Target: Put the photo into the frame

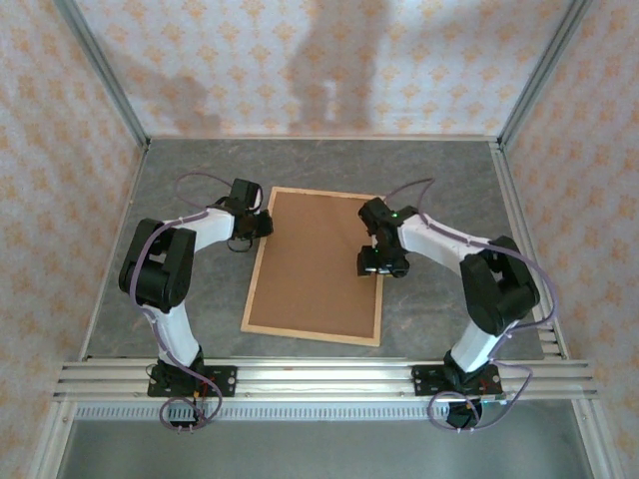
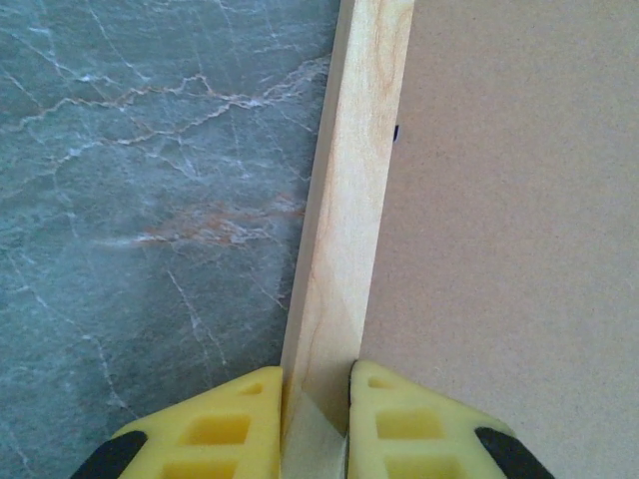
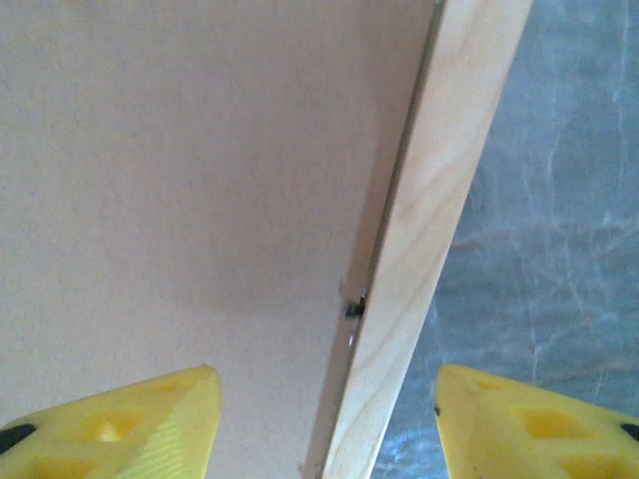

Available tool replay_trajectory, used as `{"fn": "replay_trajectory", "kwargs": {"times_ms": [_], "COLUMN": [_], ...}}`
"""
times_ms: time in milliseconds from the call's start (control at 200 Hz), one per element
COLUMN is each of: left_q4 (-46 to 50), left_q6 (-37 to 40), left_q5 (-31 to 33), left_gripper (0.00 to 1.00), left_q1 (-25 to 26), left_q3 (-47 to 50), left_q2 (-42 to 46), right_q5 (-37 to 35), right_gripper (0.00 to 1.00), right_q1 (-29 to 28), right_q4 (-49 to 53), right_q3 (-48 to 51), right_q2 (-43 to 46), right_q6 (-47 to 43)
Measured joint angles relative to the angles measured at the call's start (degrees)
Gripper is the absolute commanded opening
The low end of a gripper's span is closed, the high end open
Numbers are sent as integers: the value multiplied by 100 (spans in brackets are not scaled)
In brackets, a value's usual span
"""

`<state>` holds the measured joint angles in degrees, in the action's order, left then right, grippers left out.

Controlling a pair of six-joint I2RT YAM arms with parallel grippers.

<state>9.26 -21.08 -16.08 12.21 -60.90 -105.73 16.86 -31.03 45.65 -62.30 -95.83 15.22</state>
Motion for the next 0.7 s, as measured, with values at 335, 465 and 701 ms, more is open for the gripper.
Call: {"fn": "replay_trajectory", "kwargs": {"times_ms": [335, 465, 701], "left_q4": [0, 2, 0], "left_q6": [-2, 0, -2], "left_q5": [2, 2, 2], "left_gripper": [17, 17, 17], "left_q1": [7, 7, 7], "left_q3": [0, 0, 0], "left_q2": [0, 0, -2], "right_q5": [293, 315, 308], "right_gripper": [46, 44, 42], "right_q1": [-107, -197, -232], "right_q4": [584, 595, 420], "right_q3": [789, 955, 1008], "right_q2": [717, 800, 702], "right_q6": [216, 317, 428]}}
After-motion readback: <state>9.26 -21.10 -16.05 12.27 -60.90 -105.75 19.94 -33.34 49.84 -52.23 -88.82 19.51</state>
